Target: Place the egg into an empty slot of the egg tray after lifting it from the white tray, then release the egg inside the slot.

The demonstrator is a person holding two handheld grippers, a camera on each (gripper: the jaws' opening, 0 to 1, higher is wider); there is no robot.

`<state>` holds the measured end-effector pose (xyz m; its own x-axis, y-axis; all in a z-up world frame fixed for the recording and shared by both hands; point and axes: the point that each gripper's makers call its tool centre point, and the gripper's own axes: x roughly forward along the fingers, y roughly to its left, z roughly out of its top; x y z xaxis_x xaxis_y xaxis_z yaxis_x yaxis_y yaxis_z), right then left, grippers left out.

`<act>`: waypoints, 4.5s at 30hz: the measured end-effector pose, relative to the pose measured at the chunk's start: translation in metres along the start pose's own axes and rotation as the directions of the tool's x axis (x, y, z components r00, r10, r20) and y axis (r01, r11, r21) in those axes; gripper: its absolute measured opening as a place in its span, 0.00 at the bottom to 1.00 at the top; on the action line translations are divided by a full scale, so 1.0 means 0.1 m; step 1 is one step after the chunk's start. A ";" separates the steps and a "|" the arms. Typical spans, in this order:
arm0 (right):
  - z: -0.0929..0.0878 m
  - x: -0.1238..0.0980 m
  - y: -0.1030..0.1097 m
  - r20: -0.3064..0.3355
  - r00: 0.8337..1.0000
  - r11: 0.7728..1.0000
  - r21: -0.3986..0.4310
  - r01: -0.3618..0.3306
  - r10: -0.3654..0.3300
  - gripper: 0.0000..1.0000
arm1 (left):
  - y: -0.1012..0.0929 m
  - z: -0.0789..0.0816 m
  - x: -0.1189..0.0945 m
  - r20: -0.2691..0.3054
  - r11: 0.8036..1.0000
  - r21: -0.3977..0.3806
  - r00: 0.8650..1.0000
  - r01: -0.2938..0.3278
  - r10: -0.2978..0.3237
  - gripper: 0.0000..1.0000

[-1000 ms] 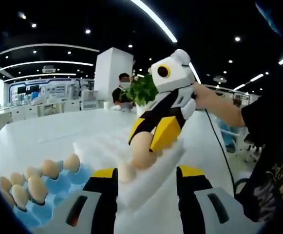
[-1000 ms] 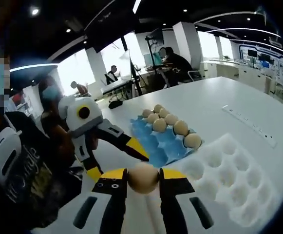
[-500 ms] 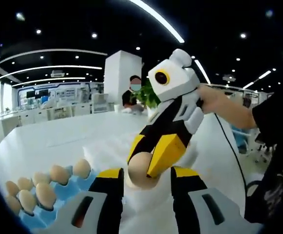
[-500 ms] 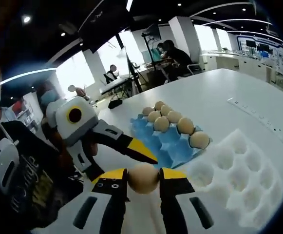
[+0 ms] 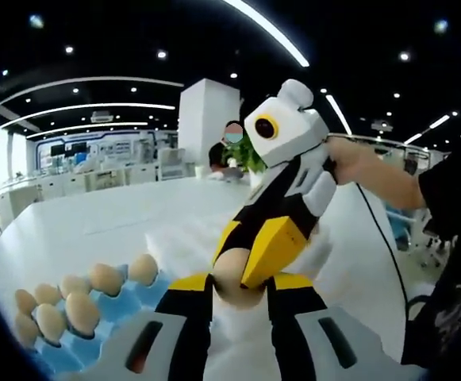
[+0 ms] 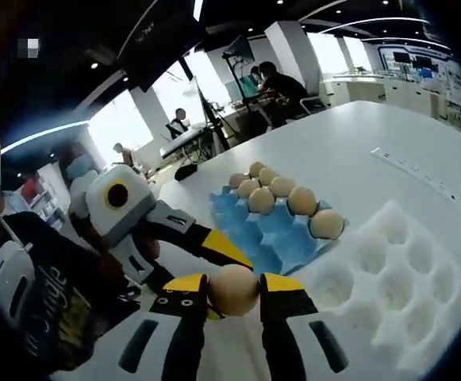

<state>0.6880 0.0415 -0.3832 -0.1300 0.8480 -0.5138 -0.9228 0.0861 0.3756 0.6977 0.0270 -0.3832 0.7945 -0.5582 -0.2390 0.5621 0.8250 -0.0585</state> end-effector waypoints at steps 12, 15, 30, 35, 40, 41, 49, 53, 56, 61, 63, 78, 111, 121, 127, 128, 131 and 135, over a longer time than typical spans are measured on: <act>0.10 -0.12 -0.06 0.087 0.996 1.000 -0.029 0.011 -0.008 0.32 | 0.19 -0.01 -0.10 0.016 0.999 -0.046 1.000 -0.024 0.025 0.27; 0.09 -0.20 -0.08 0.113 0.993 0.999 -0.023 0.026 -0.023 0.32 | 0.30 0.01 -0.14 0.029 0.997 -0.048 0.998 -0.058 0.060 0.27; 0.02 -0.41 0.02 0.239 0.971 1.000 -0.011 0.018 -0.015 0.34 | 0.79 -0.01 -0.23 0.015 0.986 -0.054 0.987 -0.158 0.159 0.27; -0.06 -0.40 0.12 0.241 0.970 0.999 -0.035 0.030 -0.021 0.37 | 0.86 -0.06 -0.21 0.001 0.983 -0.050 0.984 -0.178 0.178 0.27; -0.08 -0.43 0.20 0.269 0.963 0.999 -0.043 0.033 -0.020 0.38 | 0.90 -0.08 -0.21 -0.007 0.977 -0.040 0.977 -0.212 0.212 0.27; -0.10 -0.45 0.23 0.272 0.962 0.998 -0.051 0.031 -0.016 0.38 | 0.91 -0.08 -0.21 -0.009 0.976 -0.039 0.976 -0.216 0.216 0.27; -0.18 -0.51 0.30 0.299 0.953 0.996 -0.062 0.061 -0.040 0.38 | 1.00 -0.13 -0.16 -0.060 0.961 0.026 0.959 -0.275 0.276 0.27; -0.19 -0.51 0.33 0.314 0.948 0.996 -0.060 0.062 -0.040 0.38 | 1.03 -0.19 -0.12 -0.112 0.951 0.088 0.945 -0.297 0.306 0.27; -0.23 -0.48 0.33 0.306 0.951 0.997 -0.057 0.058 -0.038 0.38 | 1.09 -0.24 -0.11 -0.153 0.934 0.156 0.926 -0.322 0.345 0.27; -0.27 -0.47 0.33 0.300 0.953 0.996 -0.062 0.063 -0.042 0.38 | 1.10 -0.26 -0.08 -0.179 0.934 0.169 0.922 -0.315 0.343 0.27; -0.28 -0.48 0.33 0.300 0.953 0.996 -0.060 0.058 -0.037 0.38 | 1.06 -0.26 -0.08 -0.185 0.932 0.177 0.919 -0.316 0.347 0.27; -0.26 -0.64 0.28 0.322 0.945 0.994 -0.066 0.089 -0.063 0.39 | 0.69 -0.22 -0.10 -0.190 0.933 0.190 0.920 -0.307 0.342 0.36; -0.43 -1.29 -0.44 0.296 0.915 0.954 -0.039 0.299 -0.274 0.40 | 0.58 -0.10 -0.16 -0.115 0.982 0.100 0.978 -0.163 0.174 0.54; -0.54 -1.63 -0.78 0.269 0.891 0.922 -0.027 0.387 -0.366 0.41 | 0.43 -0.17 -0.14 -0.120 0.989 0.078 0.983 -0.128 0.136 0.58; -0.65 -1.82 -1.00 0.234 0.878 0.900 -0.033 0.435 -0.417 0.41 | 0.38 -0.20 -0.14 -0.126 0.989 0.085 0.983 -0.121 0.131 0.58; -0.68 -1.85 -1.05 0.226 0.877 0.897 -0.032 0.441 -0.423 0.41 | 0.38 -0.20 -0.14 -0.127 0.989 0.084 0.983 -0.120 0.130 0.58; -0.77 -1.90 -1.16 0.197 0.874 0.889 -0.019 0.457 -0.445 0.41 | 0.35 -0.24 -0.15 -0.136 0.990 0.086 0.983 -0.116 0.127 0.59; -0.82 -1.91 -1.24 0.183 0.906 0.904 -0.129 0.407 -0.382 0.44 | 0.34 -0.31 -0.15 -0.159 0.989 0.090 0.979 -0.115 0.129 0.60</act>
<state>0.7971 -0.1743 -0.3948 0.3008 0.8312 -0.4675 -0.9342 0.3555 0.0309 0.6978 0.0663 -0.4120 0.8137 -0.4263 -0.3953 0.4850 0.8727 0.0572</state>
